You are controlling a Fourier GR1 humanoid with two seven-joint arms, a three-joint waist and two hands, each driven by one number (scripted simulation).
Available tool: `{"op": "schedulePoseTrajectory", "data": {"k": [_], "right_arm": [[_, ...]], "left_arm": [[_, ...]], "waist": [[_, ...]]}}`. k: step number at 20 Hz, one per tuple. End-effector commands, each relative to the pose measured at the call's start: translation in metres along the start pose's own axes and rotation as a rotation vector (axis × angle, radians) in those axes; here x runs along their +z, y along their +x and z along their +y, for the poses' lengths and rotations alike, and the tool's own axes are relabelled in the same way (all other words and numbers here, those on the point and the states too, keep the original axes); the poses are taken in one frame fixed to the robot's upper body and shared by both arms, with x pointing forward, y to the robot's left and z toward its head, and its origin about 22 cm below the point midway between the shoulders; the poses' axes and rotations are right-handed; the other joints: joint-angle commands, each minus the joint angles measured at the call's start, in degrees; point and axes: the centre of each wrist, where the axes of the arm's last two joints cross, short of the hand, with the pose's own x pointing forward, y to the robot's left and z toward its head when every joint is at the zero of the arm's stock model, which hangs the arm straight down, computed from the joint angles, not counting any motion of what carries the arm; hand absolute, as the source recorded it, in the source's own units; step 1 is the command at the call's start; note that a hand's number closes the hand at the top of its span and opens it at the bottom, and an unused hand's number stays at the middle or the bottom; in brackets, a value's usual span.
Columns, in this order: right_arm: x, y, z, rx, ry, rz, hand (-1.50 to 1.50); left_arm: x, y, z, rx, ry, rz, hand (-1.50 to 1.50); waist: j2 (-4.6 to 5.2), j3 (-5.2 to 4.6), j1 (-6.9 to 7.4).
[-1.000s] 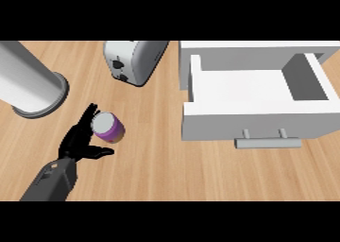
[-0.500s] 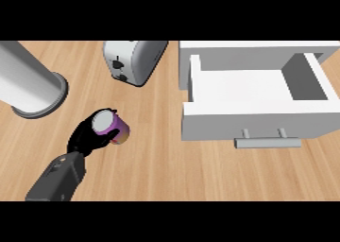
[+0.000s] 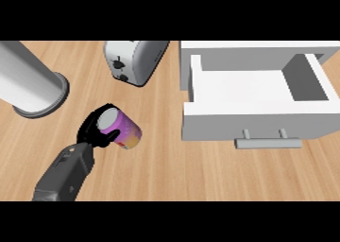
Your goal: Pick up the can, place it into the drawer and close the drawer
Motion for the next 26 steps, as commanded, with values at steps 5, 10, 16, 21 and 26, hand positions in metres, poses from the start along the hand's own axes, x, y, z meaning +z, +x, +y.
{"op": "schedulePoseTrajectory", "data": {"k": [5, 10, 16, 21, 26], "right_arm": [[0.009, 0.009, -0.003, -0.003, -0.020, 0.016, -1.50], [0.008, 0.015, 0.011, 0.003, -0.048, 0.008, -1.50], [0.019, 0.007, -0.002, -0.003, -0.030, 0.007, -1.50], [0.014, 0.014, 0.008, 0.006, -0.026, 0.009, -1.50], [0.010, 0.006, 0.014, -0.021, -0.021, -0.002, -1.50]], "left_arm": [[0.000, -0.005, -0.016, 0.020, 0.288, -0.158, 1.50], [-0.003, 0.026, -0.036, 0.027, 0.242, -0.187, 1.50], [-0.011, 0.071, -0.076, -0.059, 0.197, -0.278, 1.50], [-0.009, 0.121, -0.116, -0.084, 0.187, -0.280, 1.50], [-0.028, 0.153, -0.152, -0.113, 0.193, -0.281, 1.50]], "waist": [[-0.53, 0.11, 1.24], [-0.73, 0.15, 2.01], [-0.53, 0.11, 0.95], [-0.52, 0.10, 0.92], [-0.18, 0.07, 0.22]]}}
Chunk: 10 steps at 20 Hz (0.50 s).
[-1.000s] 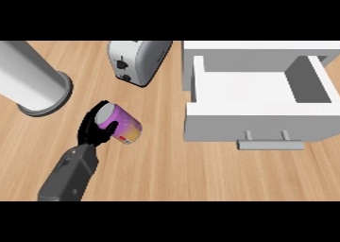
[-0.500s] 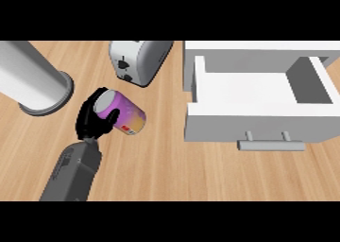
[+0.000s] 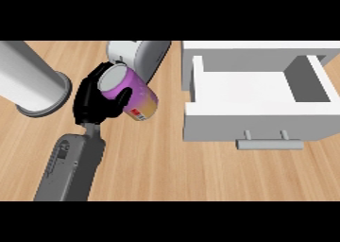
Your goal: Pick up the can, place it into the drawer and close the drawer
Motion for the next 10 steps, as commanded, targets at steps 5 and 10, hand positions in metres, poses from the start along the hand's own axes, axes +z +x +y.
{"op": "schedulePoseTrajectory", "data": {"k": [5, 10], "right_arm": [[-0.001, -0.006, 0.005, 0.017, -0.001, -0.005, -1.50], [-0.002, -0.001, 0.016, -0.004, 0.007, -0.010, -1.50]], "left_arm": [[-0.014, 0.047, -0.062, -0.028, -0.022, -0.030, 1.50], [-0.038, 0.064, -0.077, -0.050, -0.013, -0.045, 1.50]], "waist": [[0.18, -0.01, -0.43], [0.27, -0.02, -0.66]]}}
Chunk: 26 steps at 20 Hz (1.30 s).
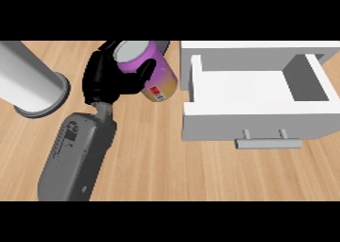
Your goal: Pick up the can, place it into the drawer and close the drawer
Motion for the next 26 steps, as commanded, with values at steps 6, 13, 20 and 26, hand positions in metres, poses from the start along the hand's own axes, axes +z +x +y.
{"op": "schedulePoseTrajectory", "data": {"k": [6, 13, 20, 26], "right_arm": [[-0.004, -0.012, 0.002, -0.001, -0.008, -0.006, -1.50], [-0.007, -0.014, 0.000, -0.022, 0.010, -0.008, -1.50], [-0.029, 0.003, 0.009, -0.012, 0.022, -0.006, -1.50], [-0.021, -0.003, 0.009, -0.016, 0.029, -0.025, -1.50]], "left_arm": [[-0.029, 0.016, -0.058, -0.038, -0.025, 0.008, 1.50], [-0.048, 0.045, -0.102, -0.048, -0.015, -0.013, 1.50], [-0.074, 0.052, -0.122, -0.047, -0.031, -0.006, 1.50], [-0.076, 0.035, -0.138, -0.082, -0.023, 0.004, 1.50]], "waist": [[0.18, 0.00, -0.67], [0.16, 0.01, -0.87], [0.39, -0.01, -0.93], [0.66, 0.04, -2.71]]}}
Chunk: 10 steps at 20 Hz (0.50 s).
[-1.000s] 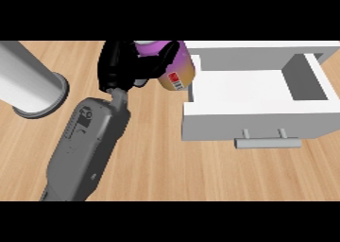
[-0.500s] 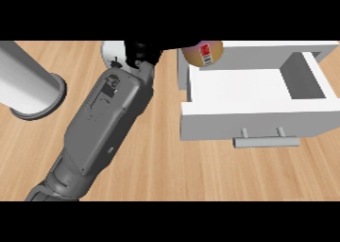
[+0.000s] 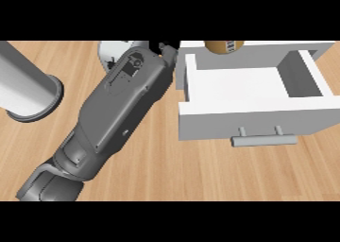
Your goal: Pick up the can, place it into the drawer and close the drawer
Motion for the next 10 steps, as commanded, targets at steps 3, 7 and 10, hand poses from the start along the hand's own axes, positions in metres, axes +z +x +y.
{"op": "schedulePoseTrajectory", "data": {"k": [3, 7, 10], "right_arm": [[0.000, 0.001, -0.003, 0.015, 0.014, -0.010, -1.50], [0.005, 0.001, -0.004, -0.004, 0.008, -0.007, -1.50], [-0.010, 0.000, 0.002, -0.006, 0.007, -0.003, -1.50]], "left_arm": [[-0.002, -0.005, -0.019, -0.002, 0.017, 0.018, 1.50], [-0.007, -0.002, -0.025, -0.013, 0.015, 0.030, 1.50], [-0.001, -0.015, -0.027, -0.024, -0.015, 0.045, 1.50]], "waist": [[0.16, 0.03, -1.23], [0.17, 0.04, -1.32], [0.21, 0.02, -0.83]]}}
